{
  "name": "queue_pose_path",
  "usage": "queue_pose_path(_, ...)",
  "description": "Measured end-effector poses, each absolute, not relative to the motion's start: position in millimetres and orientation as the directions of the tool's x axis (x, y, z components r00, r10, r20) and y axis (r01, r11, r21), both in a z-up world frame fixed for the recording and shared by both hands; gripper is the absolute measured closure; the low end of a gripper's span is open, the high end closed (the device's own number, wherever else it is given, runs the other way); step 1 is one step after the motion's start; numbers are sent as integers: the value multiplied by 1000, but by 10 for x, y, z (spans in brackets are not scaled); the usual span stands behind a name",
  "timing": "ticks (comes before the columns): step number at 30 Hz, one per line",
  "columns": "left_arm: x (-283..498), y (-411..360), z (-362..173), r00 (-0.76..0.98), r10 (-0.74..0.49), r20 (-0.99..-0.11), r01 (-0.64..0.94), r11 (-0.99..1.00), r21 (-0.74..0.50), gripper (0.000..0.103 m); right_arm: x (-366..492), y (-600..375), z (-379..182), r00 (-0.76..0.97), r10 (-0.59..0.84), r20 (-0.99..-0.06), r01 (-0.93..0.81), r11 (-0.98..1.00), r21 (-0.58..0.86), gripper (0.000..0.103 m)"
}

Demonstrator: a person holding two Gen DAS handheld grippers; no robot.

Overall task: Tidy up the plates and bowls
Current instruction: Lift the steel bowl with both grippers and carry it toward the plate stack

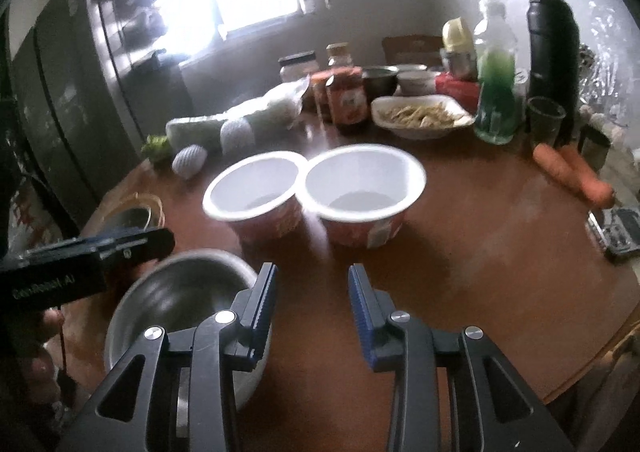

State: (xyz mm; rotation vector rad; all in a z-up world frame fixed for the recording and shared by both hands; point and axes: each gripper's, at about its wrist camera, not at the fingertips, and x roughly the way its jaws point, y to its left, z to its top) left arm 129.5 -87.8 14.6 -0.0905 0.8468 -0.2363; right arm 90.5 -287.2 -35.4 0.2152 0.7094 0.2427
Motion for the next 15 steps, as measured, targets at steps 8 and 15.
queue_pose_path(8, 1447, -1039, 230, 618, -279, -735, 204, 960, -192, 55, 1103, -3095, -245, 759, 253, -601, -102, 957, 273, 66)
queue_pose_path(15, 1588, -1376, 303, 583, -321, -746, 245, 945, -215, 55, 1332, -3304, -193, 757, 216, -617, -69, 965, 253, 66)
